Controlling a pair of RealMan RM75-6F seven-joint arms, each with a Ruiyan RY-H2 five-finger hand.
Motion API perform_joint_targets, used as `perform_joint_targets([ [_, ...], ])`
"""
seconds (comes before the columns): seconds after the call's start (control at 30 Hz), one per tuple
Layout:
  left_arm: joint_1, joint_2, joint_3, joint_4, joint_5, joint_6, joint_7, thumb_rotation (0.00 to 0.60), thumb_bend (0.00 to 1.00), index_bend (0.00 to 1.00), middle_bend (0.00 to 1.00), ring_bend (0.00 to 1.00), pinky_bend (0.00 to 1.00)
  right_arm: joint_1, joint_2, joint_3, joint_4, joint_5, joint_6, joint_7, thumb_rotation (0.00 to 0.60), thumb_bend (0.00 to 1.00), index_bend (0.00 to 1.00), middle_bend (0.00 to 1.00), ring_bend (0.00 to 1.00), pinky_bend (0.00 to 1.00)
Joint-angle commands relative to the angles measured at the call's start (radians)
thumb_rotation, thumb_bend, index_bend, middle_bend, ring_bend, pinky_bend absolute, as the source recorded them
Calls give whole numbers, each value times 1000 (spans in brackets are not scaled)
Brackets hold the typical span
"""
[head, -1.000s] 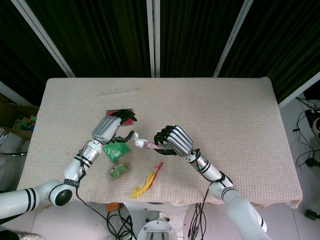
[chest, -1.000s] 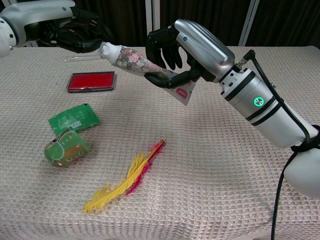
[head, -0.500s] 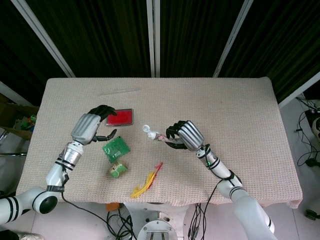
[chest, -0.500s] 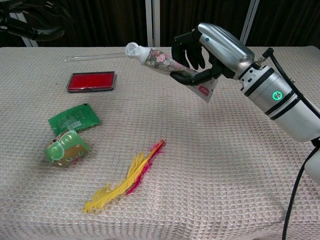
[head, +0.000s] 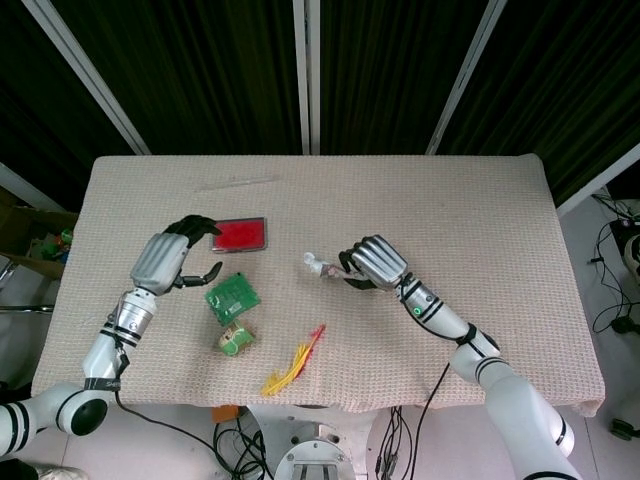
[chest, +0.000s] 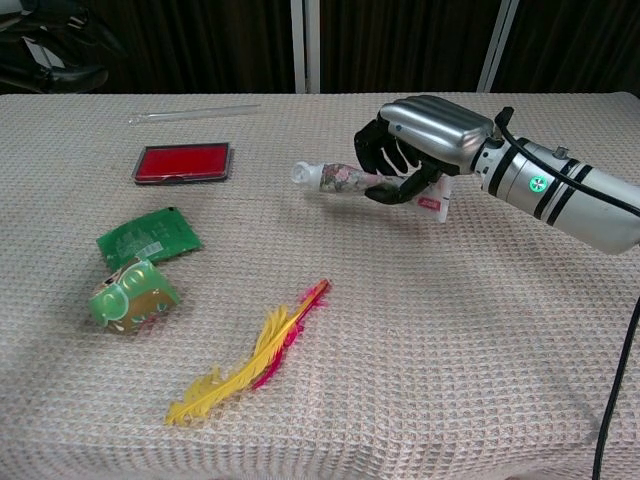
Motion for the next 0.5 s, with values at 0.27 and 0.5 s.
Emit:
perform_joint_targets([
  [0.27,7,8,-8,3,-5,2,-2,352,345,265,165,105,205,0,43,8,-96,18,-79,-86,600,299,638,538,428,491],
  [0.5,21,30,-5,4,-19,1,0,348,342,259,165,104,204,-22,132,20,-219,32,-83,-166,600,236,402,450,366,442],
])
